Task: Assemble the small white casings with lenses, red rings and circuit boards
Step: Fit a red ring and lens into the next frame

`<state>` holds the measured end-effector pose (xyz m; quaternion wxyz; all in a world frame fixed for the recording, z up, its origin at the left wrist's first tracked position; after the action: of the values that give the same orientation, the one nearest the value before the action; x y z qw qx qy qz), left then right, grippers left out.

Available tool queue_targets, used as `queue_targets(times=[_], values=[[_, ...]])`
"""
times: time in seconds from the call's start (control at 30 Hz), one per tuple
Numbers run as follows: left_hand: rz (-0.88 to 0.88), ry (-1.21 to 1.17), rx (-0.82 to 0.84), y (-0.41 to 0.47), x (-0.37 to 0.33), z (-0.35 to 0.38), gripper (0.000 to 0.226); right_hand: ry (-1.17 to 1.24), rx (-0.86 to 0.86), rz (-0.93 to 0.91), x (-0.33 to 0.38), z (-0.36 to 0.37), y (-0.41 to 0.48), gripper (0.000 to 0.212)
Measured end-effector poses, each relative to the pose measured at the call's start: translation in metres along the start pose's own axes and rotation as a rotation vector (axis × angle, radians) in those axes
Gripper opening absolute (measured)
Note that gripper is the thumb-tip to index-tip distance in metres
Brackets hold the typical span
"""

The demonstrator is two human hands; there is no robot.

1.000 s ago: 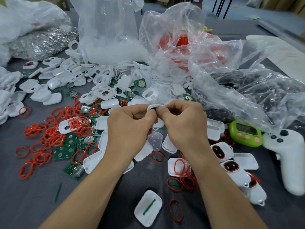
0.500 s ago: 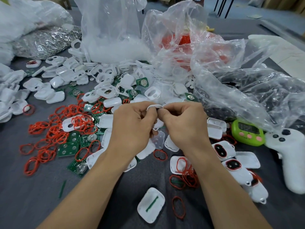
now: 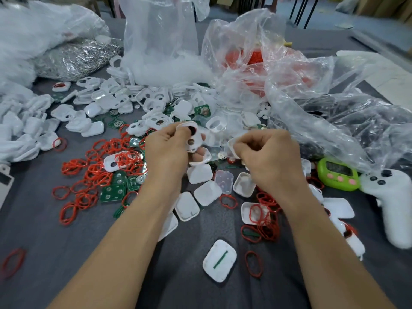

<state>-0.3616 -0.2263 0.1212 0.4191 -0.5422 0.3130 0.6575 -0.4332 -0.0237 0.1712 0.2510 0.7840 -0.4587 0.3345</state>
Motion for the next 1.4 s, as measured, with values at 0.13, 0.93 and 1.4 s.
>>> queue_targets(times=[0.13,0.93,1.4], values=[[-0.022,-0.170,-0.037,0.006,0.003,-0.012,0.026,-0.218,0.213,0.107,-0.011,0.000,0.002,0.022],[-0.029,0.048,0.173,-0.005,0.002,0.028,0.025,-0.440,0.098,0.156,-0.018,-0.013,0.008,0.017],[-0.061,0.069,0.202,-0.008,0.004,0.036,0.028,0.907,0.152,0.171,-0.035,0.035,0.000,0.021]])
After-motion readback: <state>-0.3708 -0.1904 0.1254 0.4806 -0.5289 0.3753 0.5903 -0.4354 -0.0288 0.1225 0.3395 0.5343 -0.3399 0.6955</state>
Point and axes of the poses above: each hand's wrist, its own y-axis towards the middle knuckle, its own z-axis out of the palm, x = y × z, the point moved 10 cm from there along y, towards the middle knuckle, and after that the axes turned 14 degrees about x, right-handed, at the moved point
